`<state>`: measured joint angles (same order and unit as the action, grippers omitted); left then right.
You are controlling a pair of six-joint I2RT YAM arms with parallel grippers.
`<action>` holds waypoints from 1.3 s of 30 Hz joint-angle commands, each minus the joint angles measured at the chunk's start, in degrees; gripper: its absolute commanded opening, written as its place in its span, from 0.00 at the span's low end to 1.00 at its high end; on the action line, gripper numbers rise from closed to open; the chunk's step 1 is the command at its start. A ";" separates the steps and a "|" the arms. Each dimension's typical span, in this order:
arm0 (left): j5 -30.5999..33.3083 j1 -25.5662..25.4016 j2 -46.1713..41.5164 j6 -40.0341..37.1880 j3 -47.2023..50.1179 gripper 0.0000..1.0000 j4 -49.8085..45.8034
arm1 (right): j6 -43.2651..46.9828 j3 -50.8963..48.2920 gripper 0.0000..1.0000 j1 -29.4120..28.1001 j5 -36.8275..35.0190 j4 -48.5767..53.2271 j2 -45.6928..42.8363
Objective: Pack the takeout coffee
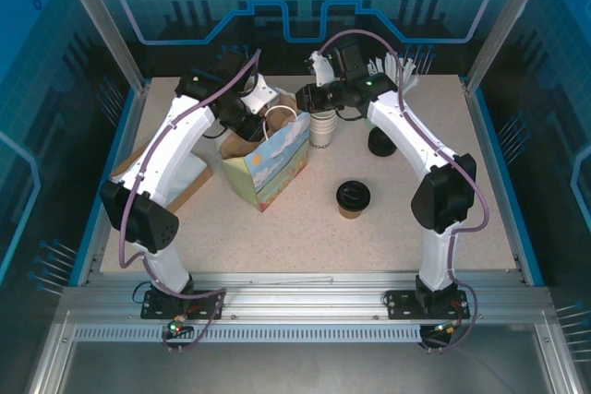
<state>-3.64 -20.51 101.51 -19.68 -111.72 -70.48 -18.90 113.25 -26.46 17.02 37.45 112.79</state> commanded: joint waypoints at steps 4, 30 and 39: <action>0.65 0.43 0.39 -1.30 -0.61 0.22 -3.78 | -1.19 1.58 0.20 0.95 -2.55 0.78 -0.61; -1.74 1.18 -3.02 -0.22 2.66 0.22 -1.50 | -6.28 -3.19 0.18 0.75 -1.41 -6.94 -3.13; -1.91 1.01 -0.30 -0.46 0.75 0.22 -2.70 | -6.77 -5.11 0.16 0.62 -1.02 -8.16 -3.28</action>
<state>-4.97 -19.94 100.14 -19.64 -109.75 -69.49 -24.91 109.16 -26.46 16.10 31.00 111.33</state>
